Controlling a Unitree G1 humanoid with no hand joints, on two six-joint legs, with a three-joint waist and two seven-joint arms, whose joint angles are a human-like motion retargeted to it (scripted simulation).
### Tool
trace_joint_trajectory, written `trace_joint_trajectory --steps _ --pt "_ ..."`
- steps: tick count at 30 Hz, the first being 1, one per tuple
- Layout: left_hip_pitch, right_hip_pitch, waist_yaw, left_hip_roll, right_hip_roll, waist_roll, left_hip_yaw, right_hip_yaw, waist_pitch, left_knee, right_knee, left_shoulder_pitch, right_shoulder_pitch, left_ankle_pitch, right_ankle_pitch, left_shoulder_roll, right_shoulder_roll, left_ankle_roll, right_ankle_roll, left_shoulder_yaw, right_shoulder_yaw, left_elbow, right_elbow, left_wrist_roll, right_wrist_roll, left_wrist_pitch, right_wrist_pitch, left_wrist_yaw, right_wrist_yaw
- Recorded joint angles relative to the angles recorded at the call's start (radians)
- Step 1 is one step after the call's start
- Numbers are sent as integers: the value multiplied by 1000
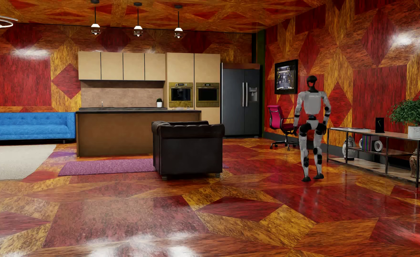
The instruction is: Approach the counter
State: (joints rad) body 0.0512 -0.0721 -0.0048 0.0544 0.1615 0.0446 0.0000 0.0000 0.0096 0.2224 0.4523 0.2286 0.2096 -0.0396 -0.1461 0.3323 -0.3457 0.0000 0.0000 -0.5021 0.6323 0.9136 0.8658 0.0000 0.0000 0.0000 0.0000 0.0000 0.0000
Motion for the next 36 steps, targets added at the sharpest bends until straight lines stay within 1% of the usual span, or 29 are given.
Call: trace_joint_trajectory --steps 1,2,3,5,6,8,9,10,13,15,17,18,19,20,21,22,23,24,25,26,27,29,30,31,32,33,34,35,36 --pt "-3 1 -2 -3 1 -4 0 0 2 98 7 4 4 -37 10 3 -3 0 0 -6 4 -1 -11 0 0 0 0 0 0" --pt "-9 2 10 -11 3 -7 0 0 3 254 15 11 8 -162 15 5 -6 0 0 -8 10 -1 -23 0 0 0 0 0 0" --pt "-42 -3 32 -15 10 -9 0 0 0 288 26 18 10 -242 15 8 -7 0 0 2 12 -1 -33 0 0 0 0 0 0" --pt "-159 44 47 4 31 8 0 0 45 496 38 28 8 -269 -2 8 -26 0 0 30 -3 -21 -82 0 0 0 0 0 0" --pt "-221 68 71 12 35 13 0 0 67 618 46 34 -1 -278 -23 5 -33 0 0 43 -10 -29 -102 0 0 0 0 0 0" --pt "-351 123 130 15 25 11 0 0 89 759 27 50 -21 -275 -100 4 -39 0 0 47 -25 -44 -155 0 0 0 0 0 0" --pt "-406 148 169 9 4 -8 0 0 90 747 10 61 -41 -265 -137 11 -25 0 0 44 -33 -40 -154 0 0 0 0 0 0" --pt "-456 177 211 16 -12 -19 0 0 85 709 -8 78 -45 -246 -174 16 -19 0 0 52 -57 -36 -175 0 0 0 0 0 0" --pt "-584 302 241 44 -27 -22 0 0 106 552 -50 95 -90 -116 -319 20 -40 0 0 27 -25 15 -219 0 0 0 0 0 0" --pt "-643 367 264 58 -32 -17 0 0 106 457 -56 97 -122 -88 -359 14 -43 0 0 9 -18 52 -207 0 0 0 0 0 0" --pt "-678 430 293 65 -52 -21 0 0 103 457 -56 100 -133 -112 -346 17 -40 0 0 -12 -2 75 -198 0 0 0 0 0 0" --pt "-687 450 311 65 -67 -25 0 0 97 510 -43 109 -123 -123 -305 15 -35 0 0 7 -17 86 -165 0 0 0 0 0 0" --pt "-694 449 330 62 -81 -36 0 0 89 571 -5 109 -106 -131 -226 17 -27 0 0 12 2 99 -143 0 0 0 0 0 0" --pt "-688 431 335 46 -97 -52 0 0 84 628 70 104 -87 -153 -102 18 -21 0 0 3 28 114 -105 0 0 0 0 0 0" --pt "-652 396 322 23 -116 -59 0 0 84 670 191 97 -71 -189 57 17 -15 0 0 -9 45 129 -58 0 0 0 0 0 0" --pt "-604 320 297 4 -118 -49 0 0 83 681 366 89 -53 -228 205 13 -12 0 0 -9 56 128 -17 0 0 0 0 0 0" --pt "-541 216 268 -15 -120 -39 0 0 91 673 574 81 -38 -261 281 8 -16 0 0 -4 66 107 8 0 0 0 0 0 0" --pt "-467 110 231 -34 -122 -32 0 0 105 653 759 73 -16 -290 281 8 -22 0 0 -2 65 74 9 0 0 0 0 0 0" --pt "-385 5 174 -46 -114 -17 0 0 111 614 864 61 9 -309 256 5 -20 0 0 0 43 41 13 0 0 0 0 0 0" --pt "-298 -102 121 -45 -100 2 0 0 115 558 874 46 28 -315 244 6 -19 0 0 5 36 6 14 0 0 0 0 0 0" --pt "-206 -194 69 -45 -87 18 0 0 125 489 793 34 34 -307 259 9 -24 0 0 23 53 -33 23 0 0 0 0 0 0" --pt "-23 -325 -29 -35 -76 39 0 0 126 363 460 26 67 -310 373 21 -33 0 0 51 44 -110 18 0 0 0 0 0 0" --pt "56 -368 -76 -29 -83 47 0 0 121 315 275 12 79 -329 370 32 -37 0 0 46 40 -145 11 0 0 0 0 0 0" --pt "120 -409 -106 -27 -89 47 0 0 111 286 128 -4 85 -354 259 43 -38 0 0 54 36 -176 6 0 0 0 0 0 0" --pt "178 -440 -130 -22 -98 50 0 0 105 275 45 -23 92 -378 83 52 -41 0 0 56 34 -194 1 0 0 0 0 0 0" --pt "219 -459 -155 -12 -113 57 0 0 104 280 40 -42 96 -389 -16 56 -43 0 0 58 32 -200 -1 0 0 0 0 0 0" --pt "247 -480 -180 -4 -121 61 0 0 104 301 64 -52 99 -375 62 53 -41 0 0 70 27 -194 3 0 0 0 0 0 0" --pt "270 -516 -206 16 -106 68 0 0 103 347 101 -43 104 -323 242 47 -39 0 0 86 33 -176 12 0 0 0 0 0 0" --pt "251 -538 -207 45 -87 88 0 0 91 432 183 -32 101 -207 387 34 -34 0 0 102 33 -151 28 0 0 0 0 0 0"
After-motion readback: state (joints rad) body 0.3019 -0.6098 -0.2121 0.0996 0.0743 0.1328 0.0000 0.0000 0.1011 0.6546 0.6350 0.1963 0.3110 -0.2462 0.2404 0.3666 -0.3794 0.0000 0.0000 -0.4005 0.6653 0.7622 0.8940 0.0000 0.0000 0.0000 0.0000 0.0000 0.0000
